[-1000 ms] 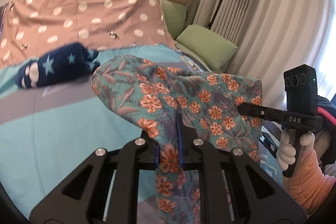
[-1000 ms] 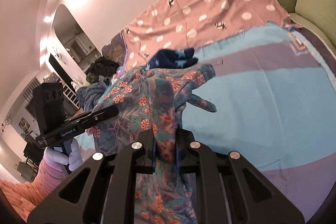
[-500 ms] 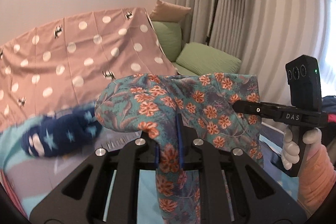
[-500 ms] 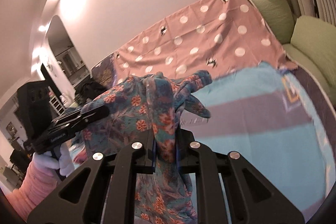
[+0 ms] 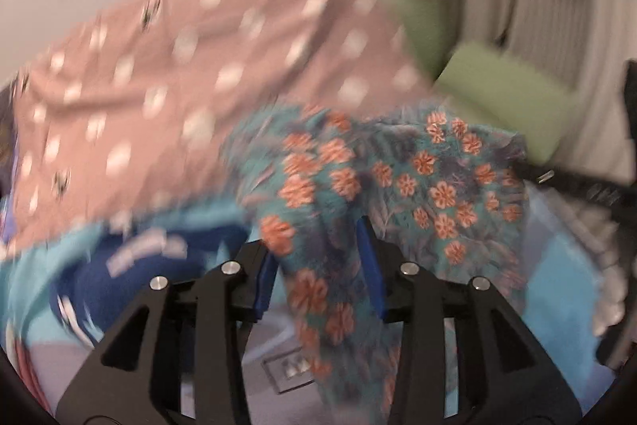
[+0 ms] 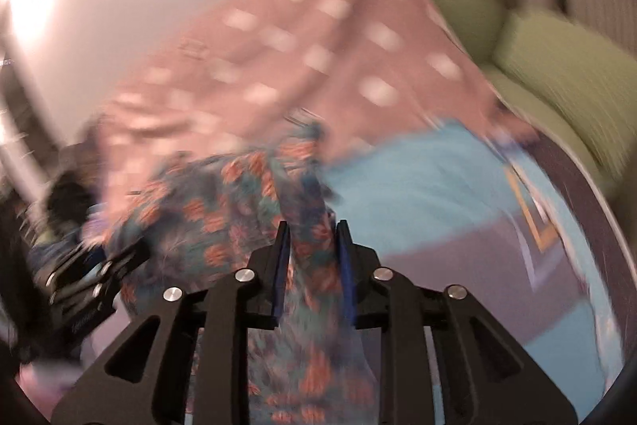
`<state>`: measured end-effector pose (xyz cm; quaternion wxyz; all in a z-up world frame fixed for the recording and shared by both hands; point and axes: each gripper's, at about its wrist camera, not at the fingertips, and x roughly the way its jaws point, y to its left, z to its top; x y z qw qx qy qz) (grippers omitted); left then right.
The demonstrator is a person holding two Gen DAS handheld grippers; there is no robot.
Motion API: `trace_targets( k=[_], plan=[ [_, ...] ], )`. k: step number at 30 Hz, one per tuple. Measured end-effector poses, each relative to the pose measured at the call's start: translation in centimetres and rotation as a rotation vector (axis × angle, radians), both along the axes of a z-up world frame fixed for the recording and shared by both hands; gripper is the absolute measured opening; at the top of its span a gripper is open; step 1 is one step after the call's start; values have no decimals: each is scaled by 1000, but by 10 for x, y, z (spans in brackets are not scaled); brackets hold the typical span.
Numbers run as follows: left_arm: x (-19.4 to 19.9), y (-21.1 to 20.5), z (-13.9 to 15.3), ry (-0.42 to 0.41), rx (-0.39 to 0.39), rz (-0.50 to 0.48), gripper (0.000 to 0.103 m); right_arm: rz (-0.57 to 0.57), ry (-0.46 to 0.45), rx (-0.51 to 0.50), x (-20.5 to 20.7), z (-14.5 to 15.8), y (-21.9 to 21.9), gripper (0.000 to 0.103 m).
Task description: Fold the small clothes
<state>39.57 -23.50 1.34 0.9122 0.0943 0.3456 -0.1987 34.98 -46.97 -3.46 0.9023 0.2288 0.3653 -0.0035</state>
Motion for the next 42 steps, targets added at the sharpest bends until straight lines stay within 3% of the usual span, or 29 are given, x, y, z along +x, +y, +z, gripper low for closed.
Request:
trace_targets(
  k=[2,4,8,10,14,16,18,20,24,29,34,42],
  plan=[
    [2,7,-38,55,17,-1,44,32,35,63,-4,-30,0,24],
    [-9,11,-65,96,45,-50,48,78,75,19,-18,-56,11,24],
    [-42,12,-90,59,143,-97,52,132,97,-27,-56,-74,30,25],
    [-59,16,-84,32,137,-97,55,139,90,-59,-71,-68,40,27],
    [-95,29,-63,36,41,-120,64,154,37,-117,-122,-45,52,33],
    [-123,37,-46,3,-8,-120,77,136,-9,-181,-153,-25,61,42],
    [-152,44,-29,-47,-37,-114,82,69,-66,-259,-192,-1,70,72],
    [-178,48,-13,-85,-74,-116,88,21,-121,-295,-221,16,75,87],
    [-234,63,15,-147,-159,-104,101,-99,-232,-323,-285,47,87,100],
    [-297,79,32,-188,-179,-47,101,-100,-259,-293,-340,60,99,101],
    [-344,94,39,-182,-119,73,101,-84,-244,-286,-381,63,112,101],
    [-401,110,54,-202,-164,65,101,-103,-203,-236,-418,61,118,101]
  ],
)
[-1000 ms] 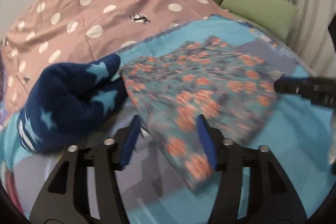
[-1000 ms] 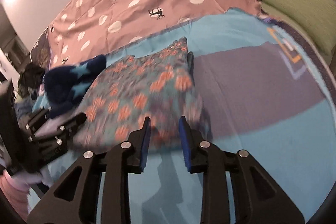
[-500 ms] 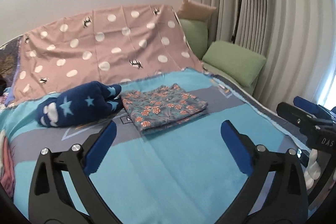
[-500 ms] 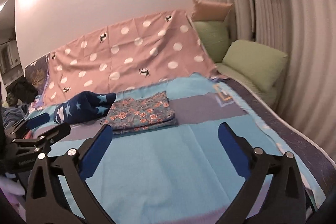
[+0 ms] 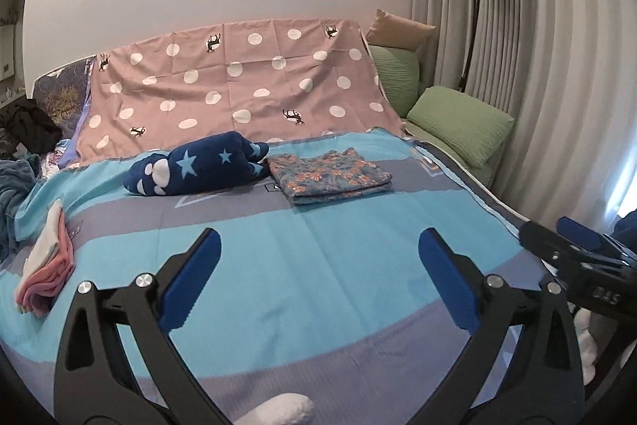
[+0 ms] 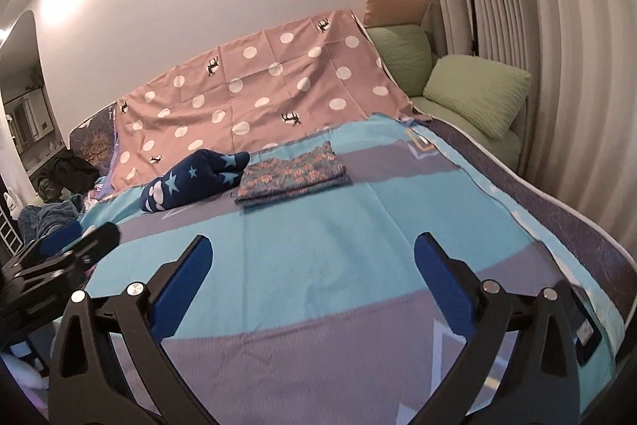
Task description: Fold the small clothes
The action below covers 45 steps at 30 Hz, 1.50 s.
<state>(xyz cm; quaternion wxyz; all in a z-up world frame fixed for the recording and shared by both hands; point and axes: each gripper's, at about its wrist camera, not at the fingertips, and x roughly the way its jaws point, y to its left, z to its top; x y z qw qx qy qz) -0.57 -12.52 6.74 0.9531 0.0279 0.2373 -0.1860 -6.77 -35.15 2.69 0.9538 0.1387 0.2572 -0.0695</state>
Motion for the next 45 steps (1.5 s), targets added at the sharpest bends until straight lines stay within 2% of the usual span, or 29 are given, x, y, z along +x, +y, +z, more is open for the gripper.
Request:
trace_targets(
  k=[4,10,45],
  plan=[
    [-20,1,1,-12,23,8,101,-7,13,-22,-10,-1,3,101],
    [-32,4,-3,16,-3,7,101,1,33,-34,-19,-4,5,101],
    [-47,-5,-19,51,36,-5,101,44,79,-31,-24,-11,13,102]
  ],
)
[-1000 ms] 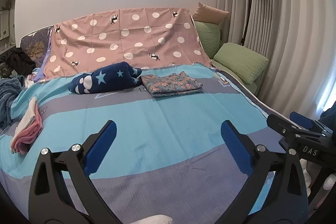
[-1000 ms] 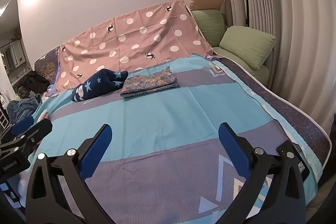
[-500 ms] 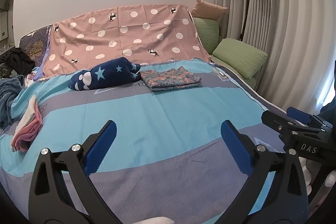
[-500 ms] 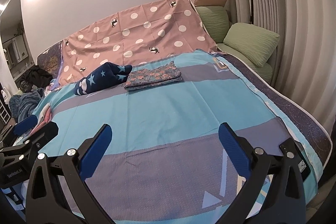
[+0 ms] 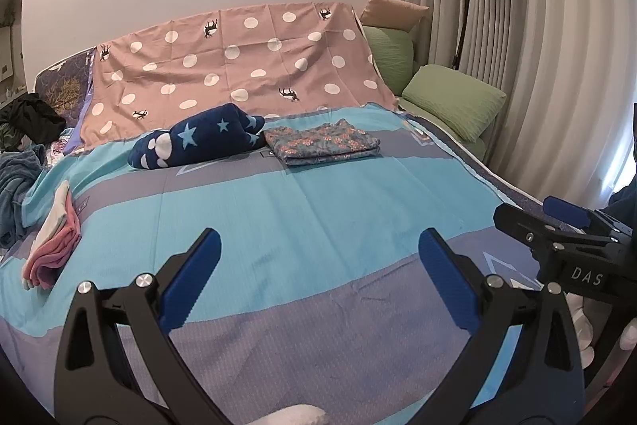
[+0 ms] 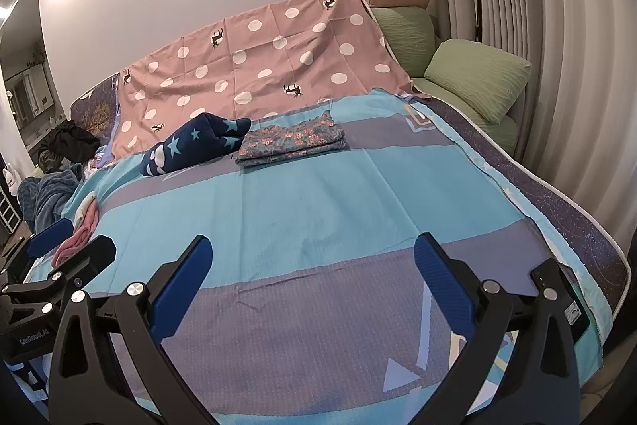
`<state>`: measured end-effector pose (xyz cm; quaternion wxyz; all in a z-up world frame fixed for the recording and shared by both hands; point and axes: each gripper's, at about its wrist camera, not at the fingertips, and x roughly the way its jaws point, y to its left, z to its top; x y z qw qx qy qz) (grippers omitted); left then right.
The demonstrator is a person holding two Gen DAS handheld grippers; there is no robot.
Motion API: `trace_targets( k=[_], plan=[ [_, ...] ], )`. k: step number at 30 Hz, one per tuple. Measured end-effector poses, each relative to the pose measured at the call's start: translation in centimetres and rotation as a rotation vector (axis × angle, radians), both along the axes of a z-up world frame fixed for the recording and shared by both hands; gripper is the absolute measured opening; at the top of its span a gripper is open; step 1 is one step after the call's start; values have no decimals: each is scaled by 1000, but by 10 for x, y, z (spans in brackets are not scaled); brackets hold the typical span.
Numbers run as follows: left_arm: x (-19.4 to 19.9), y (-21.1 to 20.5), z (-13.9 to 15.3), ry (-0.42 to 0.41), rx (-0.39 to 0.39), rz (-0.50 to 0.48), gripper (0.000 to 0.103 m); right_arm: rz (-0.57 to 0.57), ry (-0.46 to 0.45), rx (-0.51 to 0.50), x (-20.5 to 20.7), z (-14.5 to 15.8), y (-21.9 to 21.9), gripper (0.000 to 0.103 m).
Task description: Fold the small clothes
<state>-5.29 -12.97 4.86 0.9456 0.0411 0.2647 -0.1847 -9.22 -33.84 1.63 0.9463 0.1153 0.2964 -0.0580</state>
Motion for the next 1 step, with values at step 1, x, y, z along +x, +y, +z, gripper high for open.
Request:
trace_targets(
  k=[1],
  plan=[
    [0,0,-1,2,1,2,101,1,1,0,0,-1,0,102]
  ],
)
